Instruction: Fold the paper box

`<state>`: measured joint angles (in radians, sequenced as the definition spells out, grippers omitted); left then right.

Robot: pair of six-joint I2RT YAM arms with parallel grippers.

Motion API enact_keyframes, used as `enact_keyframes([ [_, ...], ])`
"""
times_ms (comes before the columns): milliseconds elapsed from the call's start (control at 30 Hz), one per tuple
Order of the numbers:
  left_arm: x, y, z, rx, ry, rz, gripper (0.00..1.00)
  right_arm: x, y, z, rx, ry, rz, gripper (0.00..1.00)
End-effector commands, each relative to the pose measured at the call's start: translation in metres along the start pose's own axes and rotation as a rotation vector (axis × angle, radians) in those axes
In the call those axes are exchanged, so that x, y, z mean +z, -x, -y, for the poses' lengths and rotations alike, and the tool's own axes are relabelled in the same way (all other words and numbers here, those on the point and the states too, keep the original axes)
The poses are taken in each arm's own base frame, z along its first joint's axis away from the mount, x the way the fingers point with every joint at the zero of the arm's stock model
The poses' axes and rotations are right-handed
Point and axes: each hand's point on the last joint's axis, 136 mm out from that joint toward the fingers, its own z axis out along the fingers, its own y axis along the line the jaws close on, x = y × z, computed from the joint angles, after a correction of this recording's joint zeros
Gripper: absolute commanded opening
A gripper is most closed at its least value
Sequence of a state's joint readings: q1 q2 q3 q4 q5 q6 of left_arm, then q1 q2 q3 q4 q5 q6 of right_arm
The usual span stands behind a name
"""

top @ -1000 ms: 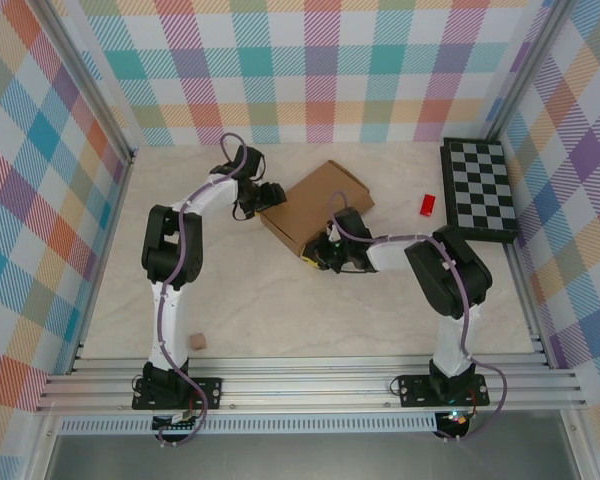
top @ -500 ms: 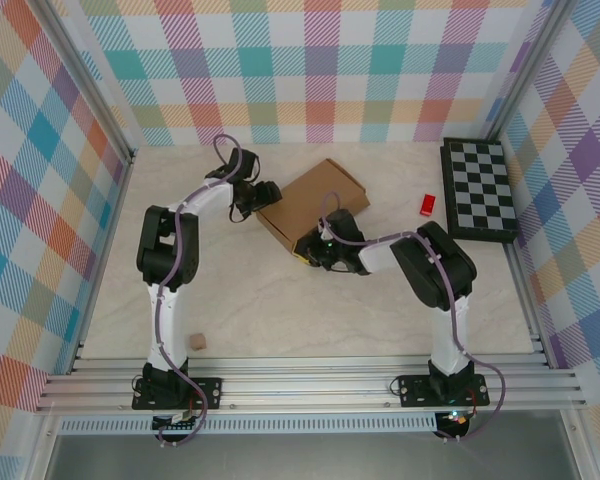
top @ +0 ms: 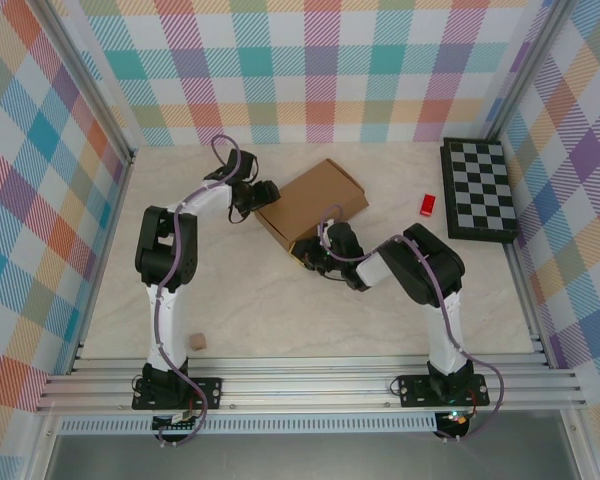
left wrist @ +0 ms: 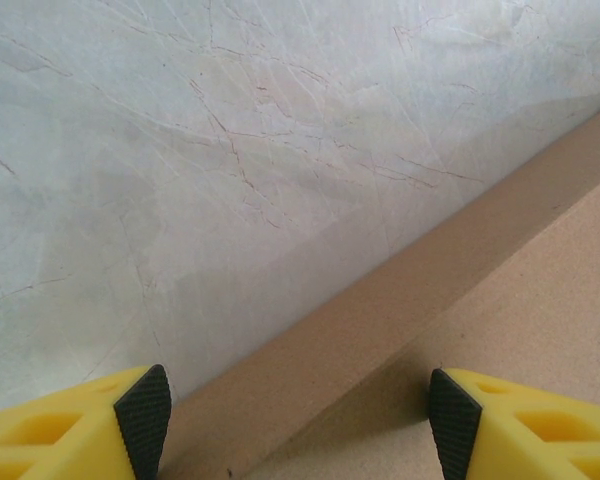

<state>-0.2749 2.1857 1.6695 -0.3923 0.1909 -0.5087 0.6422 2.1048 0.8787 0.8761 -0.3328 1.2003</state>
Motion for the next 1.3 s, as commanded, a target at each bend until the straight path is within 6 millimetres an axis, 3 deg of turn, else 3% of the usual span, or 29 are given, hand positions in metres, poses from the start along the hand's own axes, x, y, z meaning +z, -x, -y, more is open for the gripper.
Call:
enact_keyframes([
  [0,0.011,-0.095,-0.038,-0.095,0.138,-0.341,0.71,-0.001,0.018,-0.012,-0.063,0.015,0.122,0.15],
  [200,0.007,-0.080,-0.055,-0.089,0.167,-0.332,0.71,-0.030,0.012,-0.012,-0.096,-0.079,0.117,0.16],
  [367,-0.005,-0.068,-0.057,-0.034,0.191,-0.308,0.71,-0.053,0.012,-0.008,-0.108,-0.160,0.118,0.18],
  [533,-0.025,-0.053,-0.052,0.030,0.203,-0.271,0.72,-0.091,0.026,-0.009,-0.109,-0.218,0.136,0.18],
  [733,-0.058,-0.012,-0.027,0.127,0.145,-0.193,0.74,-0.149,0.077,-0.017,-0.197,-0.381,0.132,0.18],
  [900,-0.075,0.034,-0.003,0.169,0.045,-0.105,0.75,-0.189,0.140,-0.014,-0.196,-0.411,0.169,0.18],
  [1067,-0.060,0.081,0.033,0.212,-0.128,-0.041,0.75,-0.184,0.183,-0.009,-0.239,-0.413,0.109,0.18],
  [1267,-0.016,0.121,0.071,0.209,-0.343,0.053,0.76,-0.161,0.222,0.007,-0.233,-0.404,0.109,0.16],
])
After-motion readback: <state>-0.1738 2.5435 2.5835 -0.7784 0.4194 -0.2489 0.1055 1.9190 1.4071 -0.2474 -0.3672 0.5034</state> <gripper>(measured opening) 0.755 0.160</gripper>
